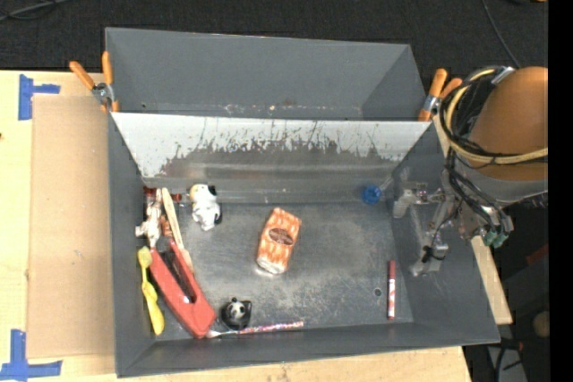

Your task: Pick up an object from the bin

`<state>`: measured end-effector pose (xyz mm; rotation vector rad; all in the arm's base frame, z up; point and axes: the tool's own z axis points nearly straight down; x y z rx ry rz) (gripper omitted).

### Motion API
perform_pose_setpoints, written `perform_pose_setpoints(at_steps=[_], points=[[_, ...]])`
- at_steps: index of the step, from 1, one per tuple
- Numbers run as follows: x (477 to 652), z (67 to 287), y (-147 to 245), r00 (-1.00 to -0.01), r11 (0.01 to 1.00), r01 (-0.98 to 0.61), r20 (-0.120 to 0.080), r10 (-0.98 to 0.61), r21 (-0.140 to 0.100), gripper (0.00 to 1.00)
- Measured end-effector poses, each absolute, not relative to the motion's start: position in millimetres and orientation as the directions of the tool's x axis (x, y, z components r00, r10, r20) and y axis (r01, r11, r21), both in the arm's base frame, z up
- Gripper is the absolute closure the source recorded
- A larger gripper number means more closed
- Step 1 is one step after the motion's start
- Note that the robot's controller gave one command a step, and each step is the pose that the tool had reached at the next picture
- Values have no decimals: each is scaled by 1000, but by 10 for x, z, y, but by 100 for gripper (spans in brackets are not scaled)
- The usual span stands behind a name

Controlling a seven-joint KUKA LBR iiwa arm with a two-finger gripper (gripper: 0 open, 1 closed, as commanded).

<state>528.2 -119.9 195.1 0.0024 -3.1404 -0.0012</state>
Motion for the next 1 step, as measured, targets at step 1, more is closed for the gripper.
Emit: perform_pose_setpoints(at_steps=[1], points=[[5203,1357,-1314,-961,961,-278,-3,-278,0,0]])
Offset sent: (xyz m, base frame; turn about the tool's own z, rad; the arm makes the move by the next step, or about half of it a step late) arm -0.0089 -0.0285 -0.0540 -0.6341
